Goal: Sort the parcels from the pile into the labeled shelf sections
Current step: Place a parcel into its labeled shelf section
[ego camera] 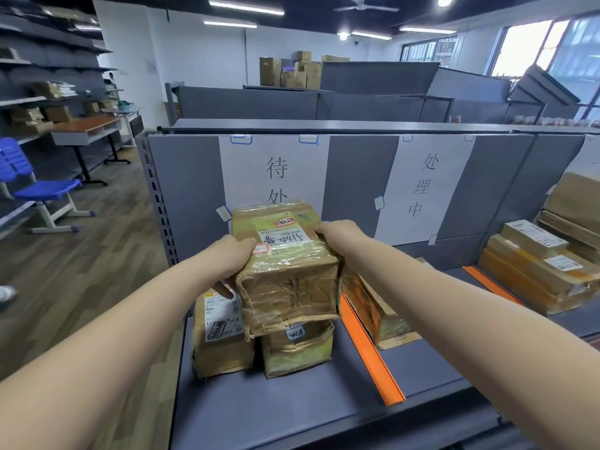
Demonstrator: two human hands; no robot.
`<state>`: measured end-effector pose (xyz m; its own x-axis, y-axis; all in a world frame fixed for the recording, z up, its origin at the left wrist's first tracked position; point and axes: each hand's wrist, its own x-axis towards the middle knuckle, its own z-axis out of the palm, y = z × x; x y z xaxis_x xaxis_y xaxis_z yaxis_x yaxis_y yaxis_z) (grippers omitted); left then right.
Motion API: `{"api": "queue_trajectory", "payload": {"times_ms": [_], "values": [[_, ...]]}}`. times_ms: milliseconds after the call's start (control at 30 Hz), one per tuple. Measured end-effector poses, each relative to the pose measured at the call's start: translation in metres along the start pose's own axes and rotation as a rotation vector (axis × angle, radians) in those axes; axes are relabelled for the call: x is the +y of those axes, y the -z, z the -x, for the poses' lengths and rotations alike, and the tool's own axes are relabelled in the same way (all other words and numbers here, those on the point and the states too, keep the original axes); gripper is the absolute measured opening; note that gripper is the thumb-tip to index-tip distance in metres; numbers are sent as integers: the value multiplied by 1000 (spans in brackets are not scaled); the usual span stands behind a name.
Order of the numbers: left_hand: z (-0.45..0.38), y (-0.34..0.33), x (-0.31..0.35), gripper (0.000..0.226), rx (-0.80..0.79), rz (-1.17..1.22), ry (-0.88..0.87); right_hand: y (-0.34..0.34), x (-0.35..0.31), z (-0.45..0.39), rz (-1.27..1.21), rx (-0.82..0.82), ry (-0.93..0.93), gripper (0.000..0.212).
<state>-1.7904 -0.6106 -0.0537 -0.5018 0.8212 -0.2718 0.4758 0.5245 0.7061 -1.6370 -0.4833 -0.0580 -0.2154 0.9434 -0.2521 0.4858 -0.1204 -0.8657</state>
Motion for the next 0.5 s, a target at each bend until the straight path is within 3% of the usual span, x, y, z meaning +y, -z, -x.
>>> {"api": "queue_trajectory", "payload": {"times_ms": [167,300,500], "values": [[0,2,3,38,11,-35,29,1,0,0,-15,-21,-13,30],[0,11,9,30,91,-96,12,6,-2,5,20,-9,-3,16],[9,21,39,61,392,-452,-114,28,-4,14,-31,58,53,19]]}}
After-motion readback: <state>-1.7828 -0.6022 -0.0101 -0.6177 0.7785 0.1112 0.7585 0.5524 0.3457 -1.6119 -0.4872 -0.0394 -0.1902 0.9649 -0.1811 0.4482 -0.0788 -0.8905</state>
